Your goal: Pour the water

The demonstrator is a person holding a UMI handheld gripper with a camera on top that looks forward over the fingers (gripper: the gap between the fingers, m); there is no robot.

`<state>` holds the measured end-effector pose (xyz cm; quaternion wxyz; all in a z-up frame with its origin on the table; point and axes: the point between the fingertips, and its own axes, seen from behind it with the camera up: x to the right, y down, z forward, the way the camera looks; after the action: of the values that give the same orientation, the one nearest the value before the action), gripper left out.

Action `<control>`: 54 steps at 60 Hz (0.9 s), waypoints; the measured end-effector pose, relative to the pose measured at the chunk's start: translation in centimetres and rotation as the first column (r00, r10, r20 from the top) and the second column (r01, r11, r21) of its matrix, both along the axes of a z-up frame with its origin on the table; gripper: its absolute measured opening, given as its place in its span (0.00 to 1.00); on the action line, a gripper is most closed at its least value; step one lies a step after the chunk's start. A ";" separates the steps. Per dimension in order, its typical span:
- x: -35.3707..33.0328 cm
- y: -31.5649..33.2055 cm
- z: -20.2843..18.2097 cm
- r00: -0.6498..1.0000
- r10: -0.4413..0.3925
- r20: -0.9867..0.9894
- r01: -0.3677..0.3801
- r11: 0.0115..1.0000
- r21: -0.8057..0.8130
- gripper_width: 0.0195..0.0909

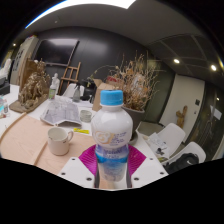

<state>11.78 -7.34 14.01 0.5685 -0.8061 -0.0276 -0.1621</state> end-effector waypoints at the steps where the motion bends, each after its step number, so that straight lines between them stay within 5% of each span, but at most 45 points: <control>1: 0.3 0.4 0.4 0.999 -0.006 0.032 0.006 1.000 -0.002 0.23; 12: 1.7 5.7 3.6 0.886 0.001 0.463 0.024 0.999 -0.046 0.22; 25: 0.5 10.6 3.2 0.461 0.125 0.879 0.011 0.989 -0.146 0.22; 38: -1.3 12.9 2.9 0.081 0.188 0.979 0.006 0.982 -0.189 0.22; 54: -3.6 14.2 1.6 -0.069 0.230 0.971 -0.047 0.971 -0.234 0.23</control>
<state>8.17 6.90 15.63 0.3318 -0.4633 -0.5230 -0.6339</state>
